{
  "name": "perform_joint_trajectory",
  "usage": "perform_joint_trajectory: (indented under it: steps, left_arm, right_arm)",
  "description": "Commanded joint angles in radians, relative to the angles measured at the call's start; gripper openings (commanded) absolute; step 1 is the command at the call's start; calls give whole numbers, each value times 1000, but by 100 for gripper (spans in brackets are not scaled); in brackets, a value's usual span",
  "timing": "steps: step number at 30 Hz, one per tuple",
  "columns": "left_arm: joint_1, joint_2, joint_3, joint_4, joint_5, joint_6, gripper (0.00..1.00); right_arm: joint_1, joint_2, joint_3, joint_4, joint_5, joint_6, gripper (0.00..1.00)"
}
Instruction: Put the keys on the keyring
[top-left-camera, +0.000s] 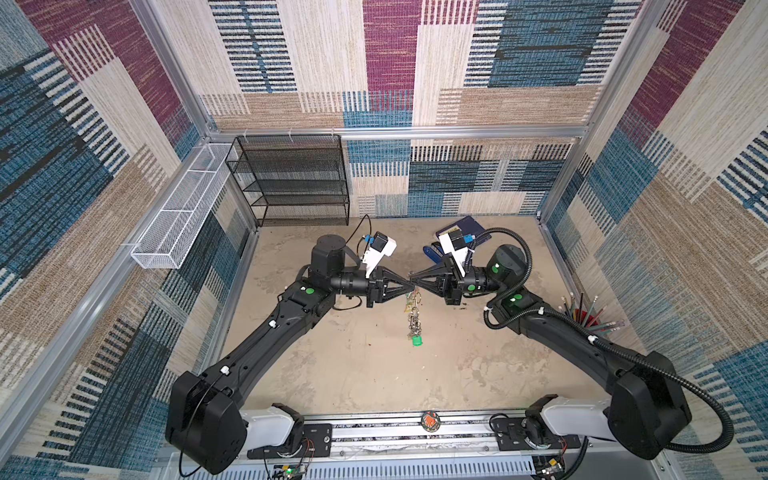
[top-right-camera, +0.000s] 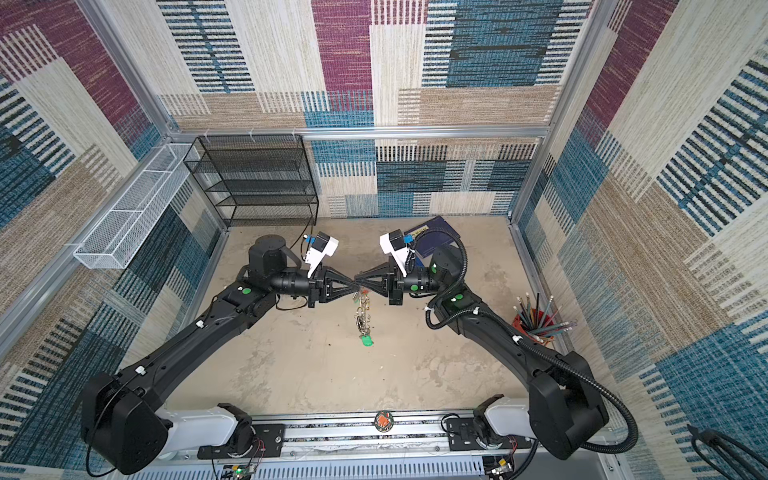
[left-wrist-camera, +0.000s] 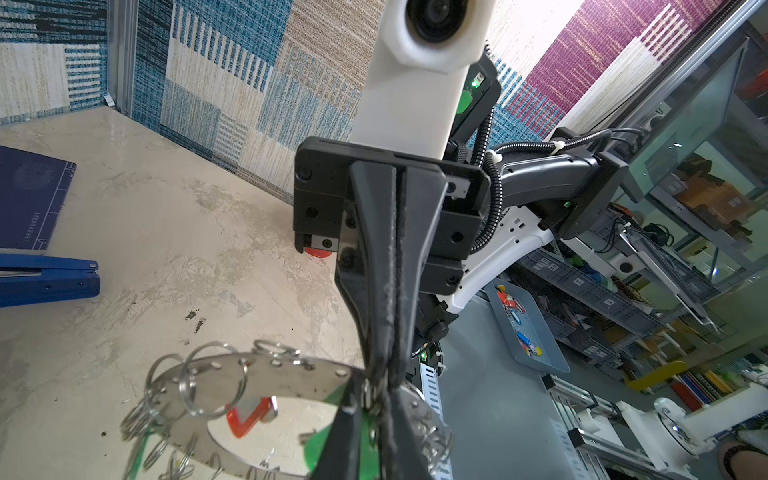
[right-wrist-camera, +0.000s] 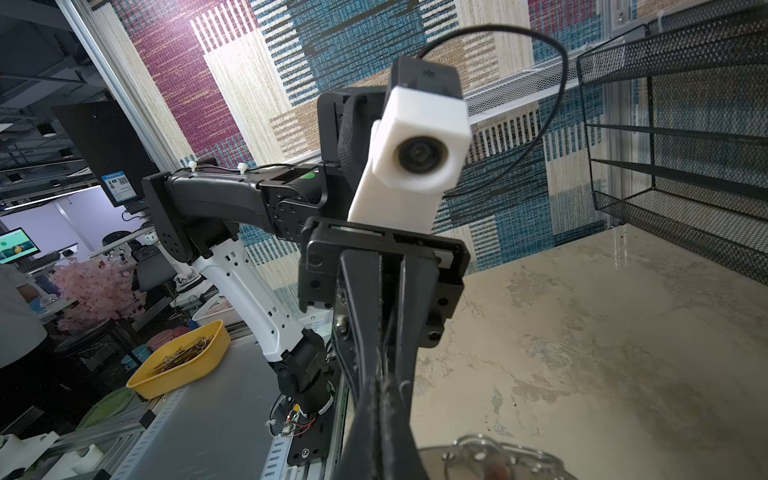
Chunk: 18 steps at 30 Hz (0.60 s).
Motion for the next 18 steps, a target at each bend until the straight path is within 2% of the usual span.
perform_joint_trajectory:
  steps: [1,6,12,18]
  left_arm:
    - [2,-1,10,12,-22,3,2]
    - [2,-8,69,-168,-35,141,0]
    - [2,26,238,-540,-65,419,0]
    - [-6,99,413,-834,-112,640,0]
  right_arm:
    - [2,-2,5,65,-33,21,0]
    - [-1,-8,18,32,-26,6,2]
    - [-46,-54,64,-86,-23,-29,37]
    - [-57,-111,117,-334,36,-156,56]
